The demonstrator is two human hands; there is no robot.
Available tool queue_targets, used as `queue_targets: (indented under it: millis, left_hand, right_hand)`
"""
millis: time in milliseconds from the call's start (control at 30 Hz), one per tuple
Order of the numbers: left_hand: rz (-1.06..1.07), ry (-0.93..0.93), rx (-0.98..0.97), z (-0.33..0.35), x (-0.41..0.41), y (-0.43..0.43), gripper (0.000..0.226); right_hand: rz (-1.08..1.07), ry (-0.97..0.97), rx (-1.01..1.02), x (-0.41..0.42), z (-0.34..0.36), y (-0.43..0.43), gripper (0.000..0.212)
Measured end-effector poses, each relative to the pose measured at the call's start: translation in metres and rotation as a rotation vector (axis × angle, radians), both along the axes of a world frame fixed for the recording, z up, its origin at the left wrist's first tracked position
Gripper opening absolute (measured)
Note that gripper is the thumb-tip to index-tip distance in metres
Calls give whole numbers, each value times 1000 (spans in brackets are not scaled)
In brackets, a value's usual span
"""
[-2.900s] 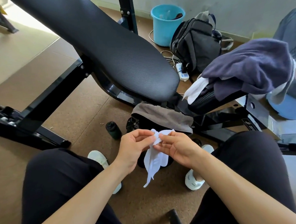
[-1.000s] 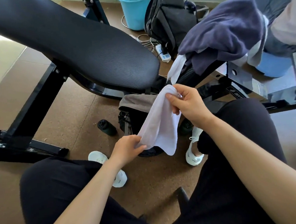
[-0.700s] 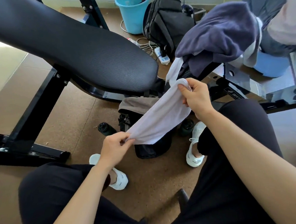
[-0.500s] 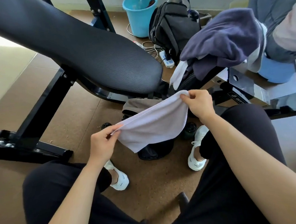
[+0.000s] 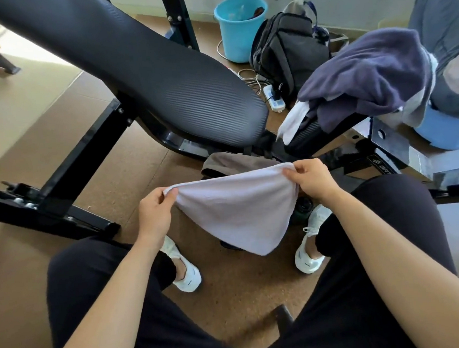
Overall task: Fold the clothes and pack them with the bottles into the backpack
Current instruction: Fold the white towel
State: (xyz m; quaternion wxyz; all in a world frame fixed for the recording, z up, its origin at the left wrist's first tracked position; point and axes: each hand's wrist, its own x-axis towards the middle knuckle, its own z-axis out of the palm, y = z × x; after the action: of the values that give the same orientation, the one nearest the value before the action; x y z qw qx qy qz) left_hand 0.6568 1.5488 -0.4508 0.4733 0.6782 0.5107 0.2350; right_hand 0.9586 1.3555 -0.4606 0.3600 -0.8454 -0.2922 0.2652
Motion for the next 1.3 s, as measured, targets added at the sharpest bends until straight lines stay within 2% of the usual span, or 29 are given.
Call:
queue_targets:
  millis: [100,267,400,467,567,767,867,933,1033,1067,1167,1300]
  left_hand:
    - [63,-50,-108,-3,2,1,36]
    - [101,106,76,2,7,-7,46]
    - [172,108,66,-4,13,-10,41]
    - [162,76,52,-3,18,-15,36]
    - [66,5,51,-1,25,-25,28]
    - [-305,-109,67,12,40,-54,12]
    - [-383,-164,70,14,44,-62,5]
    - [-404,-170,78,13,45,-64,4]
    - [-400,-159,77,12,44,-61,8]
    - [-411,-158,70,13,44,-59,9]
    - [-491,-175,26,15,44,-57,13]
    - [-564,-174,19,17,46,-59,18]
  right_hand:
    - [-64,96,16,-2,-4,3,45]
    - [-146,92,42,-13,2,8,43]
    - [-155,-7,108,-31,14,8,42]
    - [-117,-32,170,-45,22,8,33]
    - [-22,1,234,-65,30,9,16]
    - [229,97,293,-99,37,9,15]
    - [291,159,303,-108,39,10,15]
    - [333,220,291,-110,39,10,5]
    - [368,293,244,-105,41,9,30]
    - [373,253,249,-105,42,9,31]
    - [362,67,323,-105,41,10,19]
    - [486,-77,320,-101,47,14,54]
